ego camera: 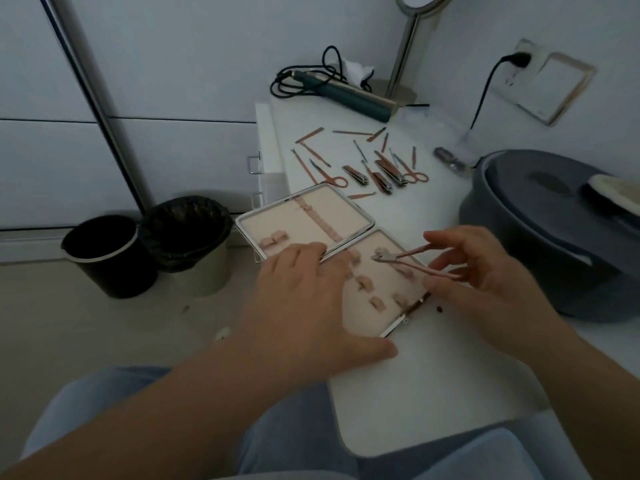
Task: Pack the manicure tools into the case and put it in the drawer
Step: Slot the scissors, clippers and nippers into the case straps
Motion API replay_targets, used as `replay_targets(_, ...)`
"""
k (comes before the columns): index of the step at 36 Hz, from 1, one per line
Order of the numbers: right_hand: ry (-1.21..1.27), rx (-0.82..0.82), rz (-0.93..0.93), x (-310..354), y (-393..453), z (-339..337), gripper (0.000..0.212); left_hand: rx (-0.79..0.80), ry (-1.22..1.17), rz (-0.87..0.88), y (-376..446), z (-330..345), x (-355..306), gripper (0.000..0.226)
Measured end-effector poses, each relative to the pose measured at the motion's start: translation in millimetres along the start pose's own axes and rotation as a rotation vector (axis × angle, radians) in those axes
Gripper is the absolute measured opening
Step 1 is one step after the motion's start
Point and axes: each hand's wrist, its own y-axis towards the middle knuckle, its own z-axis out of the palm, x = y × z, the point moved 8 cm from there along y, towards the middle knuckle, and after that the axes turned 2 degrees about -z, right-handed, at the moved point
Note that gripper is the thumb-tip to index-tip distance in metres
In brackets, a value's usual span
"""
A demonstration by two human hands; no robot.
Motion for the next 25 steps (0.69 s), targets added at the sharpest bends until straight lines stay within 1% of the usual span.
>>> replay_targets(2,0.010,-0.004,0.018,-4.0,-3.1,-2.6,0.044,-0.017,-0.017,0.025,-0.3,-0.1,-0.7,0.103)
replay_targets(4,-0.007,-0.010,0.029,-6.7,-5.3,-4.8,0.044,0.027,-0.036,0.069,-0.4,1.6,0.3,0.102)
replay_targets(8,-0.020,-0.040,0.047,-9.7,-13.7,-11.0,0.046,0.228,-0.057,0.248,-3.8,2.7,-1.0,0.098)
replay_targets(10,-0.026,-0.034,0.054,-10.2,-20.6,-10.9,0.048,0.336,-0.045,0.342,-5.9,0.9,-1.7,0.095)
replay_targets(12,-0.032,-0.025,0.061,-12.1,-28.9,-10.1,0.048,0.437,-0.029,0.402,-6.7,0.5,-2.9,0.091)
replay_targets(15,-0.024,-0.037,0.068,-14.0,-40.8,-10.3,0.046,0.551,-0.035,0.411,-5.9,0.4,-3.6,0.087)
replay_targets(17,-0.025,-0.054,0.082,-16.3,-47.8,-12.0,0.044,0.589,-0.047,0.391,-4.1,0.2,-3.5,0.090)
replay_targets(19,-0.021,-0.066,0.100,-18.7,-53.4,-14.2,0.045,0.601,-0.063,0.381,-3.0,-0.9,-6.8,0.094)
replay_targets(21,-0.013,-0.074,0.105,-19.2,-57.9,-16.9,0.045,0.557,-0.106,0.375,-1.1,-4.6,-14.5,0.091)
replay_targets(23,-0.017,-0.081,0.105,-18.8,-62.0,-20.3,0.045,0.436,-0.174,0.359,2.9,-11.0,-22.2,0.074)
replay_targets(25,-0.011,-0.074,0.106,-20.2,-65.3,-22.4,0.045,0.324,-0.217,0.361,4.1,-14.1,-28.8,0.049)
